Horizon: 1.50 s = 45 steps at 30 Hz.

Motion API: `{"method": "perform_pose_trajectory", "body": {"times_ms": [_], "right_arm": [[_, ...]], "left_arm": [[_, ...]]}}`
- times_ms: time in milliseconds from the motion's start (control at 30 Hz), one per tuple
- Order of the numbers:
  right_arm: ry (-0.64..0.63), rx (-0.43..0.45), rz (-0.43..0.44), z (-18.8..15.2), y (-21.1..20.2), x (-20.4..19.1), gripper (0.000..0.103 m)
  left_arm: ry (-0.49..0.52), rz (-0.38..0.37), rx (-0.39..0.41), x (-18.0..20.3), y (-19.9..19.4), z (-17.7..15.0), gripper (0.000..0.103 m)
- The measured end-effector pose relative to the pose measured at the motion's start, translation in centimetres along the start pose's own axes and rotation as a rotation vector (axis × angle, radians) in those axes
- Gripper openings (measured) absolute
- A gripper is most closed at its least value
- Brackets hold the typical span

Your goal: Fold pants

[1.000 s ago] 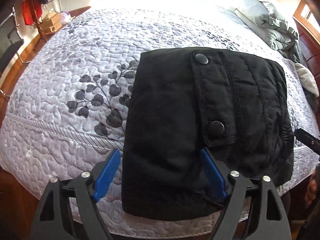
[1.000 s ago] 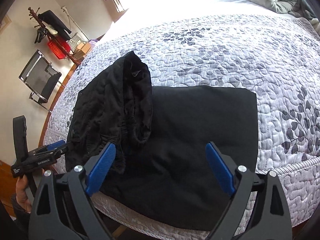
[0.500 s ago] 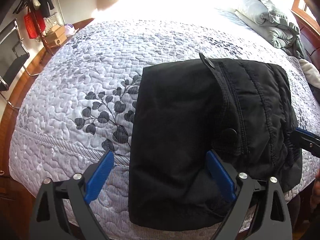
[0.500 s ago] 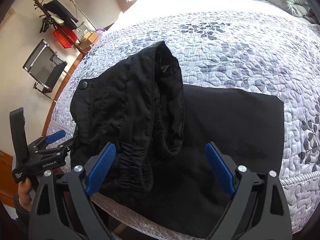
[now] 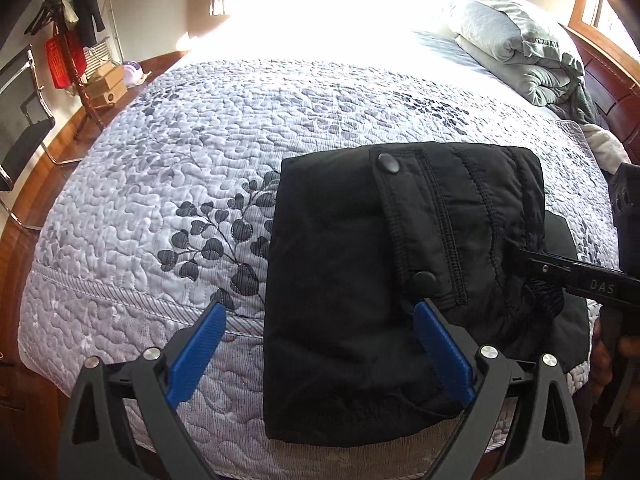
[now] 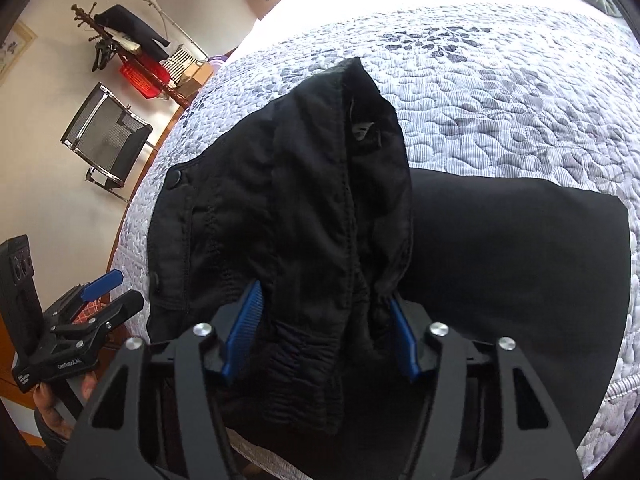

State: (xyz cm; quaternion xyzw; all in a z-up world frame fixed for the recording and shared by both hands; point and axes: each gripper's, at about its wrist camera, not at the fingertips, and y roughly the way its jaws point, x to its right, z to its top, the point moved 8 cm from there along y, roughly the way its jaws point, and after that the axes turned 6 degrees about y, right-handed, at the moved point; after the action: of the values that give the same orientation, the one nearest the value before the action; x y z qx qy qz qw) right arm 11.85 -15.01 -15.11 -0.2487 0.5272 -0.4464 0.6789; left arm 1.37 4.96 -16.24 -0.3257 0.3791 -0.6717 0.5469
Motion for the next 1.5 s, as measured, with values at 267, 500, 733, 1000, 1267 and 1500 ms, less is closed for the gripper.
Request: {"method": "perform_pose_trajectory", "body": {"times_ms": [267, 500, 733, 1000, 1267, 1500], "right_arm": [[-0.037, 0.033, 0.030, -0.1, -2.0, -1.1, 0.020], [-0.101, 0.068, 0.071, 0.1, -5.2, -3.7, 0.018], [-0.121, 0.098, 0.125, 0.1, -7.5, -5.4, 0.018], [-0.176, 0.140, 0.153, 0.8, -10.6, -8.2, 0.018], [-0.147, 0.173, 0.119, 1.2, -13.2, -5.9, 0.018], [-0.126, 0.197, 0.088, 1.1, -15.4, -3.7, 0.018]], "left_arm": [[-0.016, -0.012, 0.009, -0.1, -0.3, -0.1, 0.099], [-0.044, -0.025, -0.002, -0.4, -0.1, -0.2, 0.099], [-0.081, -0.023, -0.008, -1.1, -0.1, -0.7, 0.099], [-0.144, -0.023, 0.002, -2.7, -1.0, -0.7, 0.099], [-0.109, -0.050, 0.011, -1.2, -1.3, -0.1, 0.099], [-0.066, -0.076, 0.004, 1.0, -1.2, 0.2, 0.099]]}}
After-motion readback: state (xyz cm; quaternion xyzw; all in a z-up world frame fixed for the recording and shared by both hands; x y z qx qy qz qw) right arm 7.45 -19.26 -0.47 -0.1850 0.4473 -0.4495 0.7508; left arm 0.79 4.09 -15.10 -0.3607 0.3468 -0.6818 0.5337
